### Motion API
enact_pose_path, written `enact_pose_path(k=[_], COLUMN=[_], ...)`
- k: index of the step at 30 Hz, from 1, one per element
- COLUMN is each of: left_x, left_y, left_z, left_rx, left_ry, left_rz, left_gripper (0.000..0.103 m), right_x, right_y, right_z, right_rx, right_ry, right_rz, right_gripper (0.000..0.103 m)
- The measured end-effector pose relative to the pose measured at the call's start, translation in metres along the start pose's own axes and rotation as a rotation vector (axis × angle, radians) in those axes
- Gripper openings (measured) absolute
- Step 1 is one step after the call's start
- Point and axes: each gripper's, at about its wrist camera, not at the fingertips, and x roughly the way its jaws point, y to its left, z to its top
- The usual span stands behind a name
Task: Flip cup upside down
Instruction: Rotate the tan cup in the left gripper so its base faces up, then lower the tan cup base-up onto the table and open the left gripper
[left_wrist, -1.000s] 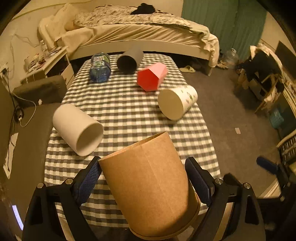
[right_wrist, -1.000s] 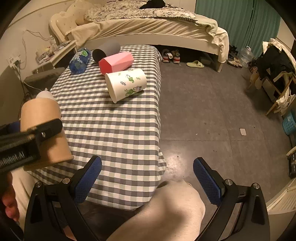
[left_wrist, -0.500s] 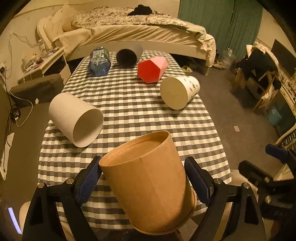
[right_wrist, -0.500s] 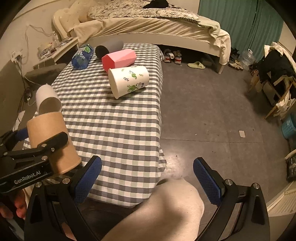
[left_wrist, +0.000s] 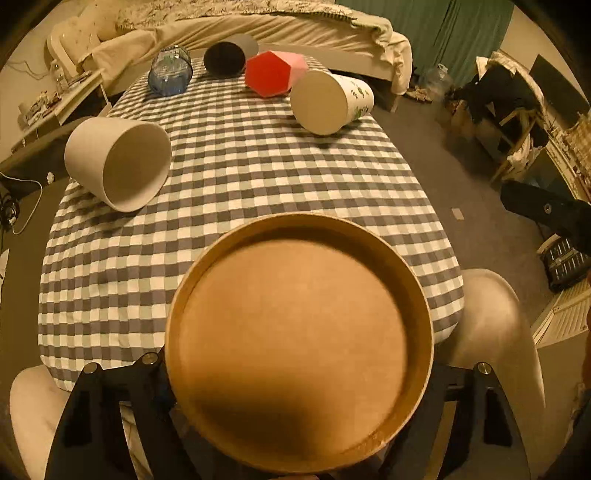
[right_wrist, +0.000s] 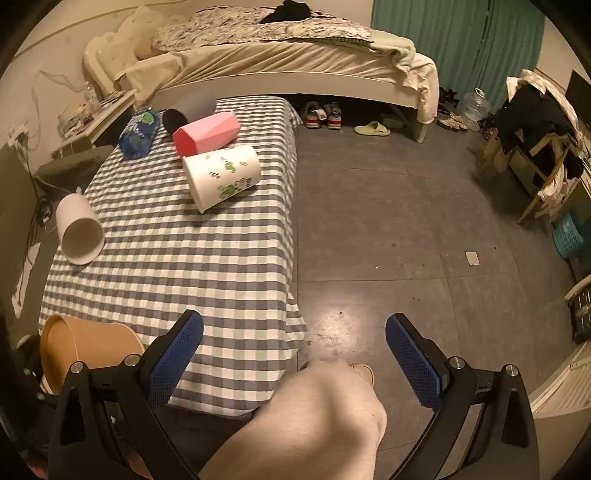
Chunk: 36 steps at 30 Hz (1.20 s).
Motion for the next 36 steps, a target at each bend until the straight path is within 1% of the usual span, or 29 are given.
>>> enact_pose_path(k=[6,10,13,17,22,24,26,29,30,32,36], left_x=[-0.011,-0.01,-0.004,0.011,0.032,0.034,0.035,0.034,0.033,0.028,0.012], left_y=[-0.006,-0.001,0.004,0.009,0.014,0.014,0.015,0.015,0.015,0.012,0.005], left_z=[0.019,0.045,0.062,0.072,0.069,0.067,0.068,0.069,0.069,0.069,0.07], left_rx=[0.057,0.038,0.02,0.024,-0.002,0.0,-0.002,0.004,0.005,0.014,0.048], left_ry=[-0.089,-0.141,-0.164,-0.157,-0.113,-0.12,-0.119,-0.11,-0.108,-0.115,-0.145], left_rz=[0.029,0.042,0.043,0.064,0.05,0.047,0.041,0.006,0.009,0.009,0.026], left_gripper=[0.084,0.084,0.084,0.084,0.084,0.084,0.084,0.085,0.086,0.092,0.092], right_x=[-0.001,-0.001,0.001,0.005,0.01,0.013,0.015,0.017,0.017,0.015,0.004], right_y=[-0.003,-0.003,-0.001,0.001,0.002,0.003,0.004,0.006,0.007,0.008,0.01], right_z=[0.0,0.0,0.0,0.001,0.004,0.004,0.005,0.006,0.007,0.009,0.013], right_rx=[0.006,0.004,0.003,-0.002,-0.006,-0.007,-0.009,-0.015,-0.015,-0.013,-0.016], right_ry=[-0.001,0.001,0.006,0.016,0.03,0.034,0.04,0.044,0.043,0.037,0.011], right_rz=[-0.001,0.001,0.001,-0.004,-0.012,-0.014,-0.014,-0.016,-0.016,-0.011,-0.01], right_gripper=[0.1,0.1,0.1,0.1,0.1,0.1,0.1,0.1,0.1,0.1,0.1])
